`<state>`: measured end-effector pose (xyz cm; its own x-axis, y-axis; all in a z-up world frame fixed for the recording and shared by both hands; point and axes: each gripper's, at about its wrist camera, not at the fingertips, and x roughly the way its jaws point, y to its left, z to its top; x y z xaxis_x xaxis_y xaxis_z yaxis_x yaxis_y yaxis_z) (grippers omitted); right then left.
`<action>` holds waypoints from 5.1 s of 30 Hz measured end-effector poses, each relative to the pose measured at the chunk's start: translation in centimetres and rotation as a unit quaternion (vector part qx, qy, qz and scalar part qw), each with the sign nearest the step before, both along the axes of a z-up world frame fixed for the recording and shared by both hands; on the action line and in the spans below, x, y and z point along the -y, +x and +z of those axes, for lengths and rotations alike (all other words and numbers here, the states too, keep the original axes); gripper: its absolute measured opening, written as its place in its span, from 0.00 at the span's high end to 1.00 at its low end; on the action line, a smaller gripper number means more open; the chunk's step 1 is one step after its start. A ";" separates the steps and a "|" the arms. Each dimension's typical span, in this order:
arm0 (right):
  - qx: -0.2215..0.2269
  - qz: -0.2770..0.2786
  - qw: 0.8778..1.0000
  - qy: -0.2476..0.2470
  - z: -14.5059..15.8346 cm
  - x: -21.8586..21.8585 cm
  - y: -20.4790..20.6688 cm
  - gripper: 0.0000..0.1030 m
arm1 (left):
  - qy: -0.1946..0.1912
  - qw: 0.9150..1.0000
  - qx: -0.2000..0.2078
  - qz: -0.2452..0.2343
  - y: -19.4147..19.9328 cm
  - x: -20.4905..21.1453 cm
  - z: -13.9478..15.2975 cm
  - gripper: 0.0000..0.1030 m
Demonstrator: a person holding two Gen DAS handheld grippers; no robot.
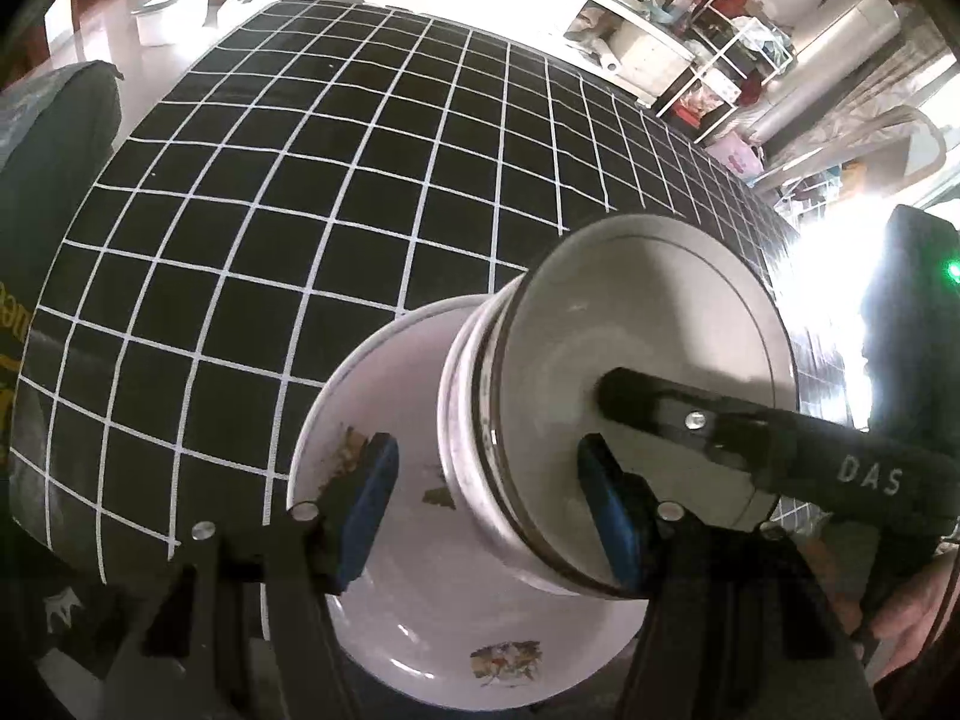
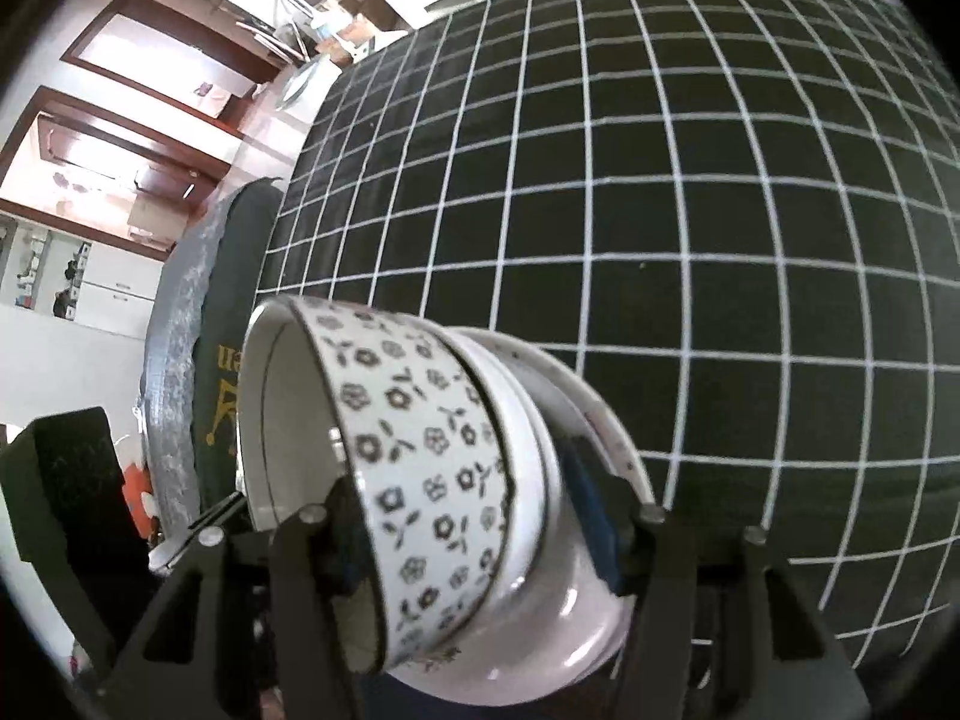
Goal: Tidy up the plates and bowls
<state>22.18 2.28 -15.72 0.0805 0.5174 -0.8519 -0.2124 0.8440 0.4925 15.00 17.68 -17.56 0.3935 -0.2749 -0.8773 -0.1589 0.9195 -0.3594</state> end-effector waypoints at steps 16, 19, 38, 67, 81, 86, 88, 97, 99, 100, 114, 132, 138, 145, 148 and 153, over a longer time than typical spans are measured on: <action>0.032 0.006 0.999 0.008 0.6 1.1 -1.1 0.59 | 0.015 1.000 0.003 -0.004 -0.1 1.4 0.8 0.42; 0.037 0.003 0.999 0.000 1.0 1.0 -1.3 0.59 | 0.018 1.000 0.006 -0.002 -0.5 1.3 1.0 0.42; 0.177 -0.015 0.983 -0.042 8.0 3.4 -6.6 0.58 | 0.139 0.978 0.145 0.054 -6.8 4.6 9.7 0.42; 0.424 -0.097 0.891 -0.129 16.0 10.2 -22.3 0.04 | 0.226 0.912 0.343 0.003 -20.9 13.4 17.2 0.10; 0.431 -0.100 0.889 -0.122 15.4 11.3 -25.0 0.00 | 0.239 0.906 0.350 0.014 -23.2 14.1 16.8 0.10; 0.432 -0.096 0.889 -0.118 15.3 11.2 -25.4 0.00 | 0.240 0.905 0.351 0.019 -23.0 14.1 16.8 0.00; 0.434 -0.097 0.888 -0.117 15.4 11.3 -25.3 0.00 | 0.233 0.907 0.351 0.020 -23.0 13.8 16.8 0.00; 0.434 -0.098 0.887 -0.123 14.9 11.3 -25.2 0.00 | 0.238 0.908 0.344 0.019 -22.6 13.5 16.4 0.00; 0.433 -0.096 0.888 -0.122 14.9 11.3 -25.2 0.00 | 0.238 0.909 0.342 0.017 -22.5 13.6 16.3 0.00; 0.432 -0.095 0.889 -0.121 14.8 11.2 -25.2 0.00 | 0.239 0.909 0.341 0.018 -22.6 13.6 16.3 0.00; 0.428 -0.090 0.892 -0.113 14.8 11.1 -25.4 0.00 | 0.238 0.910 0.340 0.015 -22.6 13.4 16.2 0.00; 0.424 -0.090 0.894 -0.113 14.6 11.1 -25.3 0.00 | 0.240 0.909 0.340 0.013 -22.8 13.4 16.2 0.00; 0.423 -0.091 0.894 -0.115 14.5 11.2 -25.4 0.00 | 0.238 0.910 0.339 0.013 -22.7 13.5 16.3 0.00; 0.424 -0.093 0.893 -0.116 14.6 11.4 -25.5 0.00 | 0.236 0.910 0.341 0.011 -22.7 13.4 16.3 0.00; 0.424 -0.094 0.893 -0.116 14.5 11.5 -25.4 0.00 | 0.238 0.910 0.339 0.012 -22.6 13.5 16.4 0.00; 0.425 -0.094 0.893 -0.116 14.5 11.5 -25.4 0.00 | 0.241 0.910 0.337 0.011 -22.6 13.5 16.4 0.00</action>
